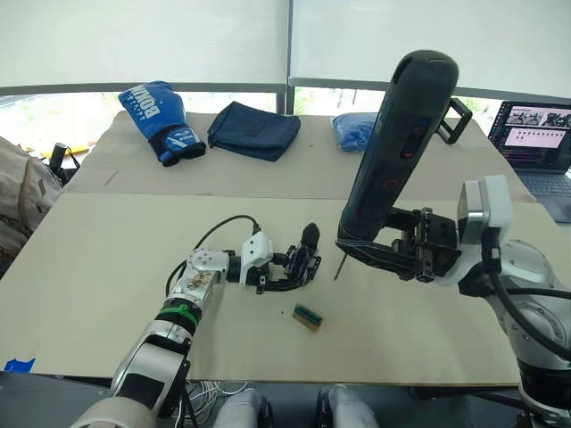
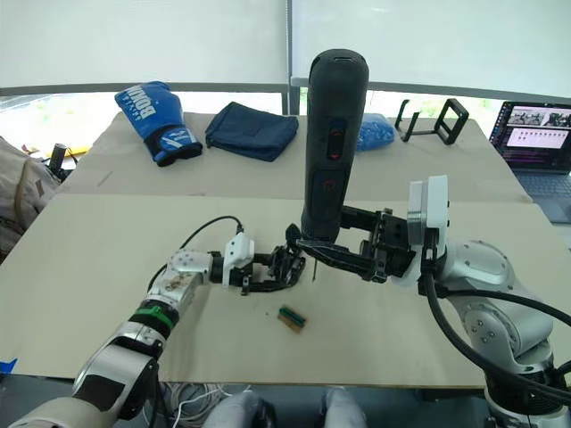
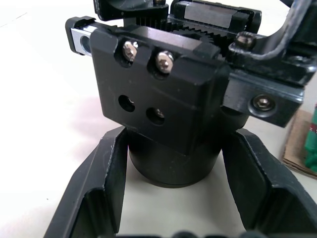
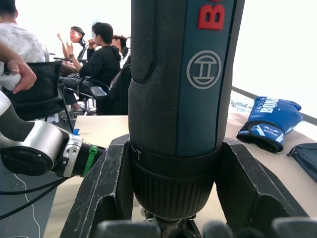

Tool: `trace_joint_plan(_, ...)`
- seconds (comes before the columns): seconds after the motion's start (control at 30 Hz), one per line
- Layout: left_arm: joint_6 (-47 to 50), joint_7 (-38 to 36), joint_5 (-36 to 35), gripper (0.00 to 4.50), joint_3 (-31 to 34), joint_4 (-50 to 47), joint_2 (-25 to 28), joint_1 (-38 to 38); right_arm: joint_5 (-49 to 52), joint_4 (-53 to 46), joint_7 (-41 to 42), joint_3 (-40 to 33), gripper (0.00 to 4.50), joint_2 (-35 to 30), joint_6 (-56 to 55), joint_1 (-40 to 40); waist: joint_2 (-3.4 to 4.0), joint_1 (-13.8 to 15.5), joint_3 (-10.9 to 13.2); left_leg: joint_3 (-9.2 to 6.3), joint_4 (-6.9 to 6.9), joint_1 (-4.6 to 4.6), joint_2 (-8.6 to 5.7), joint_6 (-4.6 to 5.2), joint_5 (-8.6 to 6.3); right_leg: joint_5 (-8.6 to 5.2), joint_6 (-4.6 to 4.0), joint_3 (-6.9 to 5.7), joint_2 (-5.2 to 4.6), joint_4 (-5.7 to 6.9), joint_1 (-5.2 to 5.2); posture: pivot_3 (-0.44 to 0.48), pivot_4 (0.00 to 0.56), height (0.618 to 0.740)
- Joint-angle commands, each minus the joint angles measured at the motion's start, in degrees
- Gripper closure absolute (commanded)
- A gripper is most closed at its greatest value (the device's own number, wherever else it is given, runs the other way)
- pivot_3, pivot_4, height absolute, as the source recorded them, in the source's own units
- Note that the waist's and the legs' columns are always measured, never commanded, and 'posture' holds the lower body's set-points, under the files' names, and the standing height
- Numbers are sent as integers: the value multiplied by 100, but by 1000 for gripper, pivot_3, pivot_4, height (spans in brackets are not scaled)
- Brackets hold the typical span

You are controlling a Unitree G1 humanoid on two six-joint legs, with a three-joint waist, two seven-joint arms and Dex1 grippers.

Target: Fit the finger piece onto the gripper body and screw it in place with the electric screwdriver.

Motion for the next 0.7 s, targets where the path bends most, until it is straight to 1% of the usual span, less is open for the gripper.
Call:
trace_joint_plan(0.03, 218, 293, 56, 759, 87, -198, -32, 104, 174, -241, -8, -253, 2562, -53, -20, -43, 0, -4, 0, -1, 3, -1, 0, 2, -1, 0, 1, 0, -2, 0, 0, 0, 150, 740)
trace_joint_plan(0.07, 264, 357, 55, 268, 104, -318, -15, 179, 172, -237, -7, -249, 2562, -50, -22, -42, 0, -10, 0, -2, 6, -1, 0, 3, -2, 1, 1, 0, -3, 0, 1, 0, 150, 740)
trace_joint_plan(0.1, 319, 422, 24, 60, 144, -429, -4, 245, 169, -230, -7, -242, 2562, -45, -24, -47, 0, -15, 0, -3, 8, -1, 0, 5, -3, 1, 2, 0, -3, 0, 1, 0, 150, 740)
trace_joint_plan(0.13, 369, 472, 2, 60, 172, -531, 3, 303, 170, -236, -7, -243, 2562, -44, -26, -39, 0, -18, 0, -3, 8, -1, 1, 6, -4, 1, 2, 1, -4, 1, 1, 0, 150, 740)
trace_joint_plan(0.23, 819, 610, -131, 60, 256, -1404, 168, 801, 153, -209, 5, -210, 2562, -18, -40, -52, 0, -35, 0, -3, 8, -1, 2, 6, -4, 2, 4, 1, -4, 1, 0, 0, 150, 740)
trace_joint_plan(0.37, 1339, 837, -124, 60, 216, -2432, 310, 1358, 147, -195, 35, -198, 2562, -5, -57, -31, 1, -67, 0, -2, 6, 2, 4, 5, -3, 2, 4, 4, -2, 2, 0, 0, 150, 740)
trace_joint_plan(0.5, 1836, 1286, -97, 60, 210, -3213, 282, 1742, 141, -173, 48, -162, 2562, 23, -61, -47, 1, -57, 0, -2, 6, 4, 5, 5, -3, 2, 4, 5, -4, 2, 2, 0, 150, 740)
trace_joint_plan(0.57, 2039, 1465, -46, 60, 111, -3481, 217, 1897, 137, -149, 54, -135, 2562, 42, -60, -76, 1, -37, 0, -2, 6, 4, 4, 5, -3, 2, 4, 6, -5, 2, 3, 0, 150, 740)
trace_joint_plan(0.7, 2152, 1578, 87, 60, -162, -3594, 135, 2016, 128, -107, 77, -88, 2562, 67, -58, -128, 1, -2, 0, -2, 7, 4, 3, 5, -4, 3, 5, 5, -5, 0, 6, 0, 150, 740)
